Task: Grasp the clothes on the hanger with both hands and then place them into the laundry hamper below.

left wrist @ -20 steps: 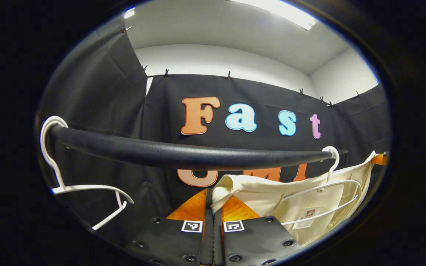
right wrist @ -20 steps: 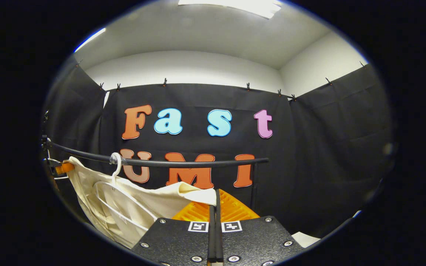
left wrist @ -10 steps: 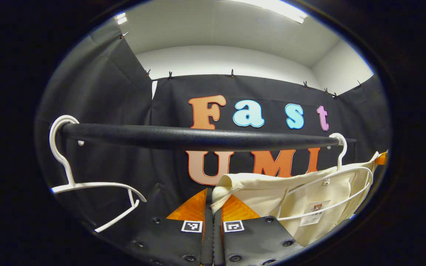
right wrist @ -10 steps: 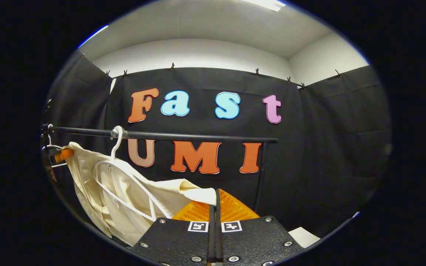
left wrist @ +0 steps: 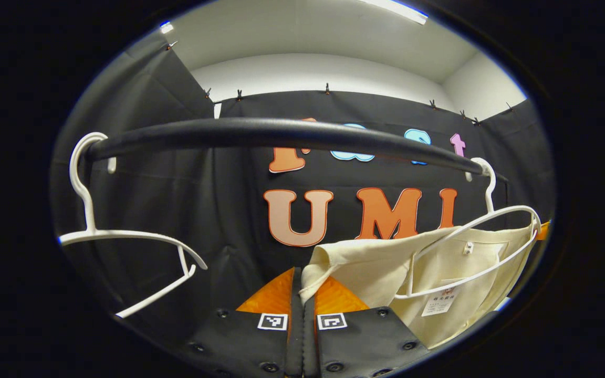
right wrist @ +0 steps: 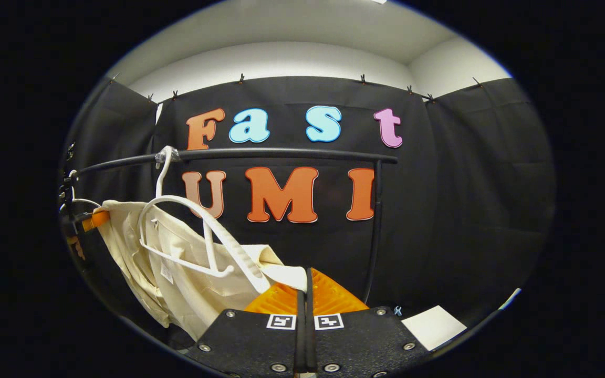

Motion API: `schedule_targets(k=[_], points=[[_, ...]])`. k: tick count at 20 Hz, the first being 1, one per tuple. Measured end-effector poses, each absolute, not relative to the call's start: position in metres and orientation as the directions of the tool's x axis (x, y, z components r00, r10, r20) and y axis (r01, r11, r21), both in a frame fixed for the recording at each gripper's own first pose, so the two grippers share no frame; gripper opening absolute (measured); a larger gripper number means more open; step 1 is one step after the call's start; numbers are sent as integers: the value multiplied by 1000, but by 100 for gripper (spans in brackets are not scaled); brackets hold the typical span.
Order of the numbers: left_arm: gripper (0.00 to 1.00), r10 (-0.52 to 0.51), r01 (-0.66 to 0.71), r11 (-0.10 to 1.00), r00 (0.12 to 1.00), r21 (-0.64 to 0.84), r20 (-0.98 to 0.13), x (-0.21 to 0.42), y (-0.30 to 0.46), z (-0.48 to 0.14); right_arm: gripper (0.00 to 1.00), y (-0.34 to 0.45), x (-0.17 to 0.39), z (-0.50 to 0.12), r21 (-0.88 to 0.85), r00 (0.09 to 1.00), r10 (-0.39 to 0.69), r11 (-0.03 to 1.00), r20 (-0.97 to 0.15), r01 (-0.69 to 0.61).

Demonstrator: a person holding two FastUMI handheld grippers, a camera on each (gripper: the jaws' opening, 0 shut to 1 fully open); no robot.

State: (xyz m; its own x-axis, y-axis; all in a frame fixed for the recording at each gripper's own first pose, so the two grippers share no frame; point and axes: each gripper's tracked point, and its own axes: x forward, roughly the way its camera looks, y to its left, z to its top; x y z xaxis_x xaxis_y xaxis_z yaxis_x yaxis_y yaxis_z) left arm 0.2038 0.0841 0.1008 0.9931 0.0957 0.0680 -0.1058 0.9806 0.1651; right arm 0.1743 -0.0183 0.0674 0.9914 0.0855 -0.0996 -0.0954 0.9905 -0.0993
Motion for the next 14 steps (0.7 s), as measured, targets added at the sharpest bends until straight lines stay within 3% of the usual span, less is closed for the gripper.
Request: schedule_targets(k=[5,14], points=[[7,91,-91,986,996,142,7,201,86,73,0,-25,166,33,-9,988,79,997,-131,-81],[7,130,-118,981,989,153,-71,200,102,29,0,-1,156,-23,-39,980,79,995,-182,-88]])
